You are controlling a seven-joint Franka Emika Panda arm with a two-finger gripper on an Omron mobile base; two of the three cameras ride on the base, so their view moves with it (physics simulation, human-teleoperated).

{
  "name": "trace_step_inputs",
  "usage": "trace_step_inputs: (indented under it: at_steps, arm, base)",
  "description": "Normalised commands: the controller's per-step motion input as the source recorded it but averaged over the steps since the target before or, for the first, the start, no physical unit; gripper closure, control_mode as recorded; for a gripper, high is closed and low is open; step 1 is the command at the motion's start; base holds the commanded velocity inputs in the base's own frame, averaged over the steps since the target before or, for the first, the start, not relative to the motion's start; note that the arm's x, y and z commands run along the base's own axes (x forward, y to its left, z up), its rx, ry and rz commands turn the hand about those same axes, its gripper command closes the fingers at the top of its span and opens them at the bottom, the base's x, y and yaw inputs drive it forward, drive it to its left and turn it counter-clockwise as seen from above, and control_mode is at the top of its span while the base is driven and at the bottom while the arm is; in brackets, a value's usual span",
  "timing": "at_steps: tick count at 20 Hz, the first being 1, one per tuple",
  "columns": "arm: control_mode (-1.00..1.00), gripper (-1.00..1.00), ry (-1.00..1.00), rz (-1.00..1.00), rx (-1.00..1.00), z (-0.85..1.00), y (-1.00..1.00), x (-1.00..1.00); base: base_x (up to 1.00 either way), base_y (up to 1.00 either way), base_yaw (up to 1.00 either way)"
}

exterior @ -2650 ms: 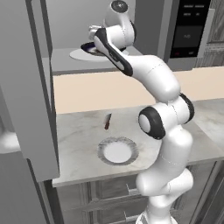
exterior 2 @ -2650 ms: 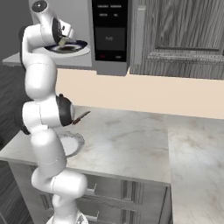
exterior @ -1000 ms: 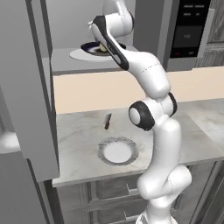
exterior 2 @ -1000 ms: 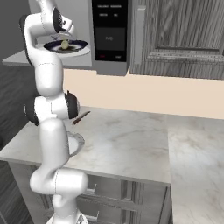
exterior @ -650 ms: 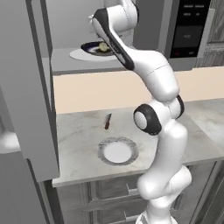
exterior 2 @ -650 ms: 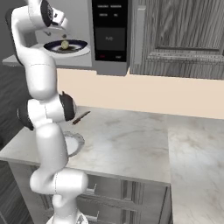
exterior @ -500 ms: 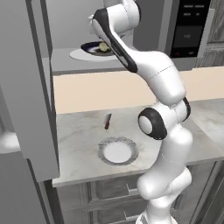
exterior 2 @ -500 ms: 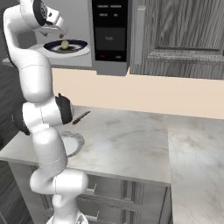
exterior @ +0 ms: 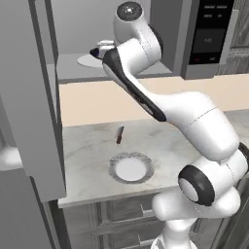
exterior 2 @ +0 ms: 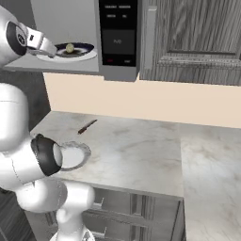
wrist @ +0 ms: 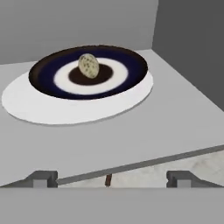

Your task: Pick the egg from the counter and place it in the microwave.

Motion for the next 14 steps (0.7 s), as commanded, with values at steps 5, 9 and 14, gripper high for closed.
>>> trace_step_inputs:
  at_steps: [5,9,14]
  arm:
    - [-1.00,-1.00,-0.08,-0.01,0.02,-0.27,-0.28,-1.00]
    - [-1.00,-1.00,0.00,-0.03,0.05,-0.30,-0.34,-1.00]
    - [-1.00,-1.00,0.00,0.00,0.00,-0.63,-0.26,-1.00]
  base:
    - [0.00,0.00,0.00]
    - [0.00,0.00,0.00]
    - [0.00,0.00,0.00]
